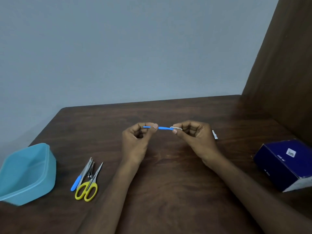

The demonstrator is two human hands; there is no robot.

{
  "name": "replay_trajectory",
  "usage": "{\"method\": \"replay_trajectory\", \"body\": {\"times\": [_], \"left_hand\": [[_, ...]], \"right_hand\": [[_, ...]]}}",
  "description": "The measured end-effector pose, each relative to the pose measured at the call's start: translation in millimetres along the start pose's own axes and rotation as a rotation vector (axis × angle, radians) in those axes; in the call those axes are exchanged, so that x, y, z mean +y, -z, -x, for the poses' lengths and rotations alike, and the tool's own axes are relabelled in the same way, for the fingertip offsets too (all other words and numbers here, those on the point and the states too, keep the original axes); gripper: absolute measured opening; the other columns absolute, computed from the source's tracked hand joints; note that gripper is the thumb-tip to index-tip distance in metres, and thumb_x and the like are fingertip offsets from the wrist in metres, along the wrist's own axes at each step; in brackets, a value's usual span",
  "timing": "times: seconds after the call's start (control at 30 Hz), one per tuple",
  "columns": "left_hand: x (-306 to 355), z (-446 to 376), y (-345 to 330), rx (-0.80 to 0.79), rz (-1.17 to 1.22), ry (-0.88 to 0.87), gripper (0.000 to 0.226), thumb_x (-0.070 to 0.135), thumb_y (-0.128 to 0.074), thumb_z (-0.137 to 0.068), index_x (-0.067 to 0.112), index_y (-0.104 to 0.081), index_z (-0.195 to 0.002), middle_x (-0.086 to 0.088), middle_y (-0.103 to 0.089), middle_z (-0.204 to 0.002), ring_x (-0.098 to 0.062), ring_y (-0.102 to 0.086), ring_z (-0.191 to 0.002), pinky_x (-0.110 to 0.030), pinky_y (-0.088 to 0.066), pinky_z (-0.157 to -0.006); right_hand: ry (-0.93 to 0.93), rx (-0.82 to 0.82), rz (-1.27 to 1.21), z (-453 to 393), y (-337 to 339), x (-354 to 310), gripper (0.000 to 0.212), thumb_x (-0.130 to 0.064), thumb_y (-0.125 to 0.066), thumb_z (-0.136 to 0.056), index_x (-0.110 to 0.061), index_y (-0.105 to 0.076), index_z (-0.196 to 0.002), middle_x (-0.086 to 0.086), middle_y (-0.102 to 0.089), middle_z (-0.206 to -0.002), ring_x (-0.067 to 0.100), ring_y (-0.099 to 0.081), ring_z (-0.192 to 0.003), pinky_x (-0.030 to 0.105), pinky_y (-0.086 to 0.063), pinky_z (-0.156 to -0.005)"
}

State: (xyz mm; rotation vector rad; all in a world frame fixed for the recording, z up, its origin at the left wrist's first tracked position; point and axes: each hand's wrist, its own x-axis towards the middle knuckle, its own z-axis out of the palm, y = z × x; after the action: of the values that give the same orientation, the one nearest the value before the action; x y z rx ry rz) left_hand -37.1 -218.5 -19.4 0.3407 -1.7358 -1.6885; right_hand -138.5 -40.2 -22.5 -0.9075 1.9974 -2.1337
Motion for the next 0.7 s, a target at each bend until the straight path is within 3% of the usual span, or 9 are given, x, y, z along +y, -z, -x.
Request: {"method": "replay_trajectory", "body": {"times": [0.13,0.27,0.4,0.5,0.57,0.7], "left_hand": [[-5,-4,-2,-0.025,0.006,0.012,0.013,0.015,-0.089,-0.085,0.022,-0.084,-0.095,-0.005,-0.076,-0.080,-0.018,-0.060,-0.078,-0.021,-0.049,-0.070],[-6,-3,-2,-0.072,-0.038,-0.013,0.021,0.011,-0.089,-0.085,0.021,-0.083,-0.103,0.004,-0.084,-0.095,-0.012,-0.068,-0.081,-0.027,-0.057,-0.079],[-6,-1,-2,-0.010,-0.100,-0.046,0.009,0.021,-0.091,-0.084,0.024,-0.086,-0.093,0.005,-0.077,-0.072,-0.008,-0.057,-0.065,-0.019,-0.043,-0.060],[-7,0,-1,0.010,-0.162,-0.068,0.008,0.036,-0.090,-0.085,0.028,-0.087,-0.085,-0.008,-0.076,-0.071,-0.014,-0.053,-0.065,-0.031,-0.039,-0.063],[-7,1,-2,0.031,-0.210,-0.067,0.016,0.043,-0.088,-0.085,0.027,-0.087,-0.081,-0.001,-0.076,-0.068,-0.011,-0.055,-0.062,-0.030,-0.040,-0.062],[-2,3,-4,0.026,-0.263,-0.076,0.019,0.043,-0.087,-0.085,0.025,-0.085,-0.079,0.002,-0.075,-0.065,-0.003,-0.051,-0.055,-0.023,-0.039,-0.056]], "right_hand": [[-0.057,0.043,-0.061,-1,2,4,0.014,-0.004,-0.084,-0.088,-0.016,-0.083,-0.095,0.000,-0.084,-0.100,0.005,-0.076,-0.086,0.016,-0.055,-0.071],[-0.120,0.053,-0.108,-3,3,8,0.017,-0.004,-0.084,-0.088,-0.019,-0.084,-0.095,0.003,-0.084,-0.097,0.004,-0.072,-0.080,0.021,-0.053,-0.065],[-0.170,0.009,-0.157,-3,4,7,0.011,-0.006,-0.082,-0.090,-0.015,-0.085,-0.096,0.009,-0.079,-0.086,0.008,-0.060,-0.066,0.022,-0.048,-0.062],[-0.186,-0.023,-0.168,-3,9,5,0.009,-0.011,-0.078,-0.095,-0.012,-0.085,-0.101,0.013,-0.081,-0.091,0.011,-0.060,-0.068,0.023,-0.048,-0.063],[-0.184,-0.066,-0.147,-3,12,5,0.009,-0.012,-0.077,-0.097,-0.010,-0.084,-0.102,0.013,-0.082,-0.092,0.012,-0.061,-0.069,0.023,-0.050,-0.063],[-0.055,-0.135,0.080,0,13,7,0.009,-0.013,-0.084,-0.091,-0.019,-0.084,-0.098,-0.004,-0.083,-0.093,0.007,-0.070,-0.076,0.025,-0.057,-0.072]]}}
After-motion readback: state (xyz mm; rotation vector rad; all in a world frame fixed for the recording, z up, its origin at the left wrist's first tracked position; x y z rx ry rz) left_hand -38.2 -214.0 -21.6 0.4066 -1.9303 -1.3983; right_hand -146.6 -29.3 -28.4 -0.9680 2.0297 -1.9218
